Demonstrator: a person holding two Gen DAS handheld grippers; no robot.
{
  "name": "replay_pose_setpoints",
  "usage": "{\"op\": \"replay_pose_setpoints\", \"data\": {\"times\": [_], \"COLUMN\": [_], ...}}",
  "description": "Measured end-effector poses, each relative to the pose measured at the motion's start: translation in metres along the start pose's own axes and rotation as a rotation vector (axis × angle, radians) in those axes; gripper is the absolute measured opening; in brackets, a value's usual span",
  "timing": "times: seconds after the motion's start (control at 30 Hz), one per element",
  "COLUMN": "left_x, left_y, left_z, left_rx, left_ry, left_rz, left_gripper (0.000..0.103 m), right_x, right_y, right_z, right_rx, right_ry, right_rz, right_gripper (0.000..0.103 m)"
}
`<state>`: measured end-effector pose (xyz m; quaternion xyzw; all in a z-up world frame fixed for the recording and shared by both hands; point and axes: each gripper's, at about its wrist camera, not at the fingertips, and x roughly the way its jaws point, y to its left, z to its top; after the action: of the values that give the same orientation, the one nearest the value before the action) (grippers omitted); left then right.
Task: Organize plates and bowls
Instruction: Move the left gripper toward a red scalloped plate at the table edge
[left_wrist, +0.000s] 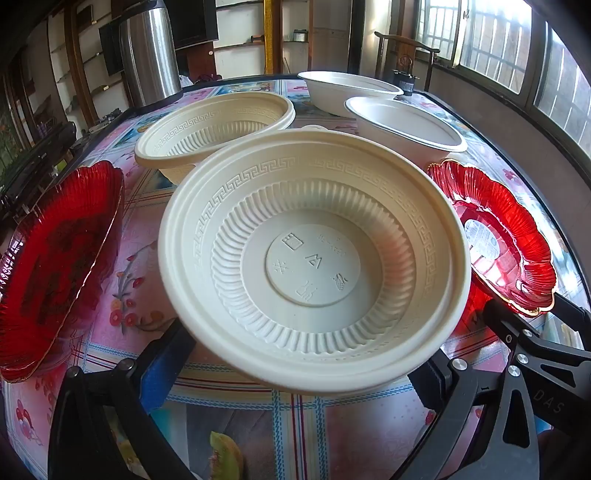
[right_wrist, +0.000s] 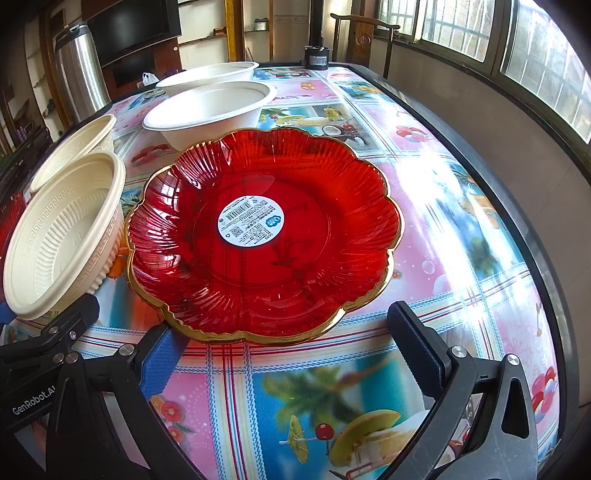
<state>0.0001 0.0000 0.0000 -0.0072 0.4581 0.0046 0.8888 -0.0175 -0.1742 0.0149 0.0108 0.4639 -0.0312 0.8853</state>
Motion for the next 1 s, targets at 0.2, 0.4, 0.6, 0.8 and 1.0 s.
{"op": "replay_pose_setpoints", "data": {"times": [0.2,0.4,0.6,0.8,1.0], "left_x": [-0.001,-0.009,-0.017,-0.056,-0.083], "left_y": [0.000,0.003,0.007,0.003,0.020], "left_z": [-0.001,-0.008,-0.015,-0.026,-0.029], "left_rx": [-0.003,-0.018,-0.042,-0.007,-0.007], "left_ry": [-0.002,0.000,0.007,-0.069,-0.115], "left_rz": [0.002,0.011,-0.003,-0.013,-0.011], "left_gripper": [0.103,0.103,0.102,0.102,0.102], "right_x": [0.001,0.002,-0.005,-0.040,-0.080], "right_y": [0.000,-0.001,-0.001,-0.004,0.002], "right_z": [0.001,0.001,-0.004,-0.008,-0.012], "right_rx": [0.000,0.001,0.005,-0.005,-0.026], "right_ry": [0.001,0.004,0.008,-0.071,-0.124], "right_rz": [0.000,-0.001,-0.001,-0.004,0.033], "right_gripper": [0.103,0.103,0.102,0.102,0.102]}}
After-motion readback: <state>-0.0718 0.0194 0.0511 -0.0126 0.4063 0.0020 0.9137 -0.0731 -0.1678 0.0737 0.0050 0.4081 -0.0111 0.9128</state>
